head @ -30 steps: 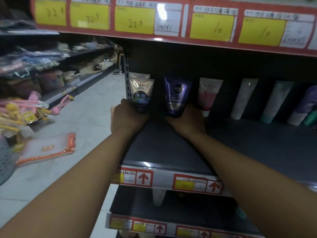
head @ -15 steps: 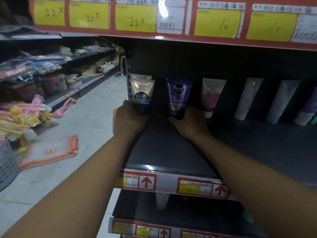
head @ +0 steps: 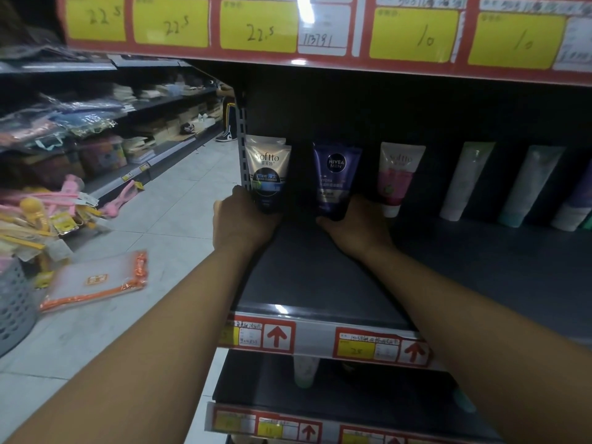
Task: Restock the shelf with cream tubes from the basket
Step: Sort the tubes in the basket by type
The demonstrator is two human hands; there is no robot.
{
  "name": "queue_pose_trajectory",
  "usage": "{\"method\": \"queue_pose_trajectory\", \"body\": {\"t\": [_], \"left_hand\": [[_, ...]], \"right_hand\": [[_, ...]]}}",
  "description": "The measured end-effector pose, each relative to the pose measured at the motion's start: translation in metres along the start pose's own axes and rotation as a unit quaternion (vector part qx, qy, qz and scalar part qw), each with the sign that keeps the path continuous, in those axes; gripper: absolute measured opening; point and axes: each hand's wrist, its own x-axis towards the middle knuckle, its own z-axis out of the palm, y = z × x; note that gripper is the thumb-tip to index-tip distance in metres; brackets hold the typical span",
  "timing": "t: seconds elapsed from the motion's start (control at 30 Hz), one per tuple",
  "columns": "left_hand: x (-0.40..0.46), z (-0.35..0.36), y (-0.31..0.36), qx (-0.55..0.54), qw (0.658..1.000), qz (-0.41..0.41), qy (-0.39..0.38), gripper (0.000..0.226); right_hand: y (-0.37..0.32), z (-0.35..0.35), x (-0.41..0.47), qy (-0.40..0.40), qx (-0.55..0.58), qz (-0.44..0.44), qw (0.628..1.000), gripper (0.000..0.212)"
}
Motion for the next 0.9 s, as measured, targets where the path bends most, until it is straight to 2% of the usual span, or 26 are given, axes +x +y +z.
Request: {"method": "queue_pose_trajectory", "body": {"t": [0.3,0.43,0.53,0.6,0.83,0.9], "left_hand": [[-0.013,-0.011,0.013,-0.005,0.999,-0.029,-0.012,0.081],[-0.023,-0.024,0.025,0.033,0.999,-0.01,-0.036,0.073],[-0.035,-0.034,0.034,0.087,0.995,0.027,-0.048,0.086],[-0.048,-0.042,0.039,0.106,0.993,0.019,-0.05,0.089],[-0.109,-0.071,0.064,0.118,0.992,0.007,-0.053,0.074],[-0.125,-0.082,0.075,0.114,0.992,0.023,-0.057,0.064]], "right_hand": [[-0.001,-0.005,-0.004,-0.003,0.017,0.025,1.0,0.071],[-0.004,-0.014,-0.012,0.002,0.022,0.028,0.999,0.062],[-0.002,-0.023,-0.024,0.001,0.01,0.014,1.0,0.055],[-0.001,-0.033,-0.036,-0.011,0.004,0.015,1.0,0.049],[0.002,-0.085,-0.084,-0.033,-0.042,0.007,0.999,0.04],[0.004,-0.1,-0.099,-0.033,-0.044,0.003,0.998,0.036]]}}
